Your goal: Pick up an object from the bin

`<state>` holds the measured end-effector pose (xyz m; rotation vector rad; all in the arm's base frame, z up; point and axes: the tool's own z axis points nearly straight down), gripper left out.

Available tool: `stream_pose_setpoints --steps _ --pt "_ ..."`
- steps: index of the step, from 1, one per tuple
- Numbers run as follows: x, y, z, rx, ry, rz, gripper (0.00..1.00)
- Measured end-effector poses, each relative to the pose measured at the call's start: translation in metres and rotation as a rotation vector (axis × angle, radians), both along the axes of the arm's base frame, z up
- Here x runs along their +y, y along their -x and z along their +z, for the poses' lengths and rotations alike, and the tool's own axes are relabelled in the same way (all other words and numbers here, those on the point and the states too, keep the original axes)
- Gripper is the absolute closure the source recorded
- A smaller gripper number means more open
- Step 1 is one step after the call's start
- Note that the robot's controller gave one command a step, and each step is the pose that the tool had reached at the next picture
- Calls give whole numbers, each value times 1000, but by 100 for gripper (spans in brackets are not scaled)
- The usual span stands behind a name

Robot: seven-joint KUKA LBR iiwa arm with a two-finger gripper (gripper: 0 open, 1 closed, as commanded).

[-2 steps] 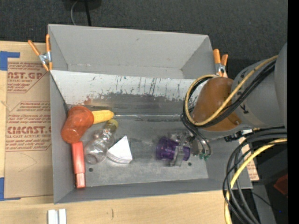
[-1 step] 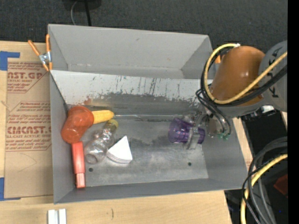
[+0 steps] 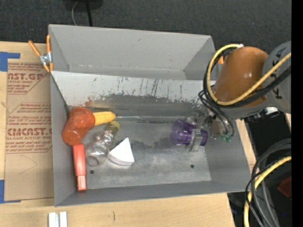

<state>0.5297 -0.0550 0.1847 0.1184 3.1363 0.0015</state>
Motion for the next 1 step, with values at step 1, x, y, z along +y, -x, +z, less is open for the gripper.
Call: stream_pose_setpoints --steps 1 --pt "0 3 47 6 -1 20 100"
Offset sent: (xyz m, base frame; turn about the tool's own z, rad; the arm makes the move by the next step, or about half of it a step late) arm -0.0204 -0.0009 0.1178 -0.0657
